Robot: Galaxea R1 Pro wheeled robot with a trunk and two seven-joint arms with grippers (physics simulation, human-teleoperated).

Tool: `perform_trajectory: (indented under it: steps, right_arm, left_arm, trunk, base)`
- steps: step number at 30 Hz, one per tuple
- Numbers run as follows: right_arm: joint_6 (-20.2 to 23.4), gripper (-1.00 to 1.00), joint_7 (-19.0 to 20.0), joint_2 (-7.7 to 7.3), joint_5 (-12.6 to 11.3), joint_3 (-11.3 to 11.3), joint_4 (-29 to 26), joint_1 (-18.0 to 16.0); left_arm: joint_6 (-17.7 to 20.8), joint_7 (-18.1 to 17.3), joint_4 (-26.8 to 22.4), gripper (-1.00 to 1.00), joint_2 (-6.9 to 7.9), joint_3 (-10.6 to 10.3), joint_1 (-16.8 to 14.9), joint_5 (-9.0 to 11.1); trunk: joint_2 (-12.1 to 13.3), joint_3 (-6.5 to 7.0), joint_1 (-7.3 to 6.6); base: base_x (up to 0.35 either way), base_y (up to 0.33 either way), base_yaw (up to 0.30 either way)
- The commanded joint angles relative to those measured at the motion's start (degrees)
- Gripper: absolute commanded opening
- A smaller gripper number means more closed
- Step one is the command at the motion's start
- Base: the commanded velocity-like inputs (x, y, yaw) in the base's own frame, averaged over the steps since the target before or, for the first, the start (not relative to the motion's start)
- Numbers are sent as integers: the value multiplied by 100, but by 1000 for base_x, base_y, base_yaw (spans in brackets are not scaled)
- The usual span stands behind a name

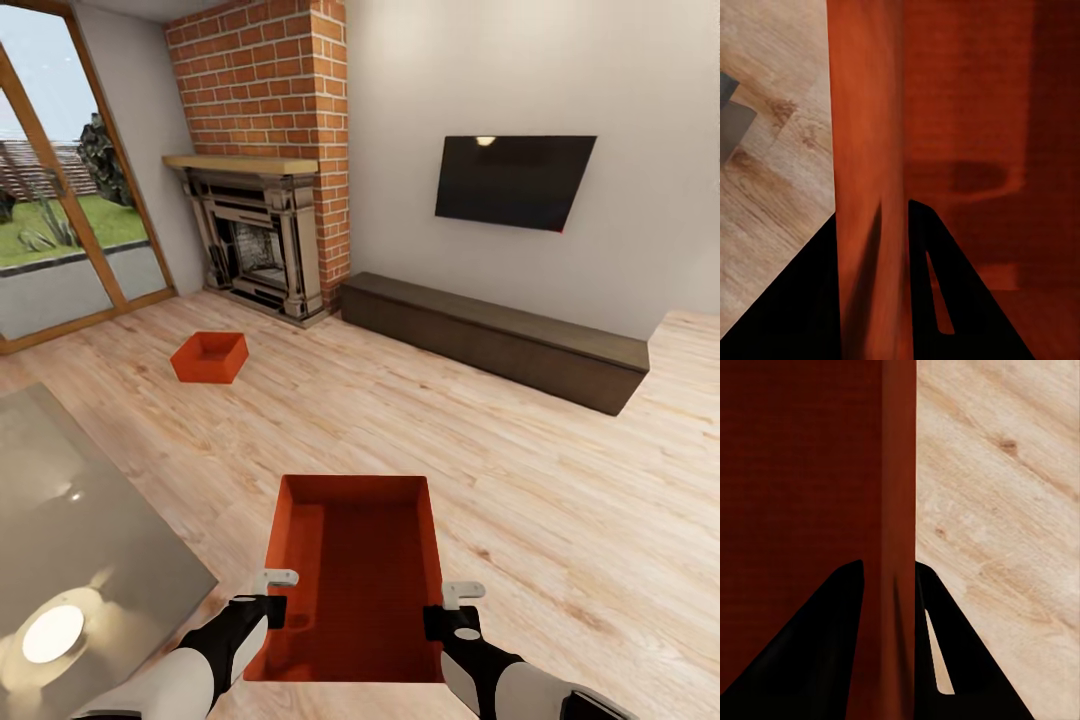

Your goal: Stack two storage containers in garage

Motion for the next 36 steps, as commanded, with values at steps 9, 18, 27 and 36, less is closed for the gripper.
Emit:
perform_trajectory:
  steps: [9, 18, 27, 36]
  right_arm:
    - [-39, -100, -72, -23, -64, -6, 14, -5]
    - [-38, -100, -72, -17, -64, -6, 14, -5]
    - [-34, -100, -72, -19, -64, -6, 14, -5]
    - [-32, -100, -72, -23, -62, -6, 14, -5]
  left_arm:
    - [53, 55, -3, -100, 4, 20, 0, -139]
    - [54, 55, -3, -100, 4, 19, 0, -139]
    - [54, 55, -3, -100, 4, 20, 0, -139]
    - [52, 55, -3, -100, 4, 20, 0, -139]
  trunk:
    - [-7, 74, 2]
    - [-7, 156, 2]
    - [-7, 238, 2]
    - [-7, 319, 2]
  base:
    - [0, 0, 0]
    - [0, 0, 0]
    - [0, 0, 0]
    - [0, 0, 0]
